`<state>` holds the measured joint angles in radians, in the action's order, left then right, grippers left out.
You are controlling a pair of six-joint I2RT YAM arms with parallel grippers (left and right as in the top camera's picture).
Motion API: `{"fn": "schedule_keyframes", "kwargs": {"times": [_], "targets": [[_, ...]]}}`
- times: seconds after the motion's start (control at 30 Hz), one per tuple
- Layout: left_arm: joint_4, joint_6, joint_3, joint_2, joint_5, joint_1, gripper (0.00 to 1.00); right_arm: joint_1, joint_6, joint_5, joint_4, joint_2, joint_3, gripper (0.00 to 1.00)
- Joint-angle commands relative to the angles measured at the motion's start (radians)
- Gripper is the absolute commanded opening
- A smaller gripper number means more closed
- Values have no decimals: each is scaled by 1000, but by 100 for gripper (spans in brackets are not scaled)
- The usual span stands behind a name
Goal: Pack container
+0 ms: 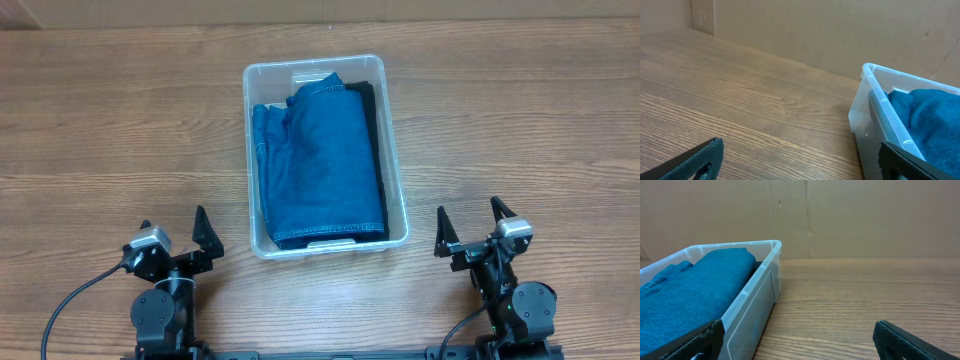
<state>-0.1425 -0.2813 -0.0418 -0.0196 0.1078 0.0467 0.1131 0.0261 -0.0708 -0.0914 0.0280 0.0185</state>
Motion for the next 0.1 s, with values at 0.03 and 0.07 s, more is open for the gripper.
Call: {"fn": "schedule_keyframes", "kwargs": {"times": [0.03,0.07], "targets": [[1,16,3,8,-1,6,100,4,1,10,5,-5,-6,100],[1,16,3,8,-1,6,100,3,1,10,5,-5,-6,100]]}}
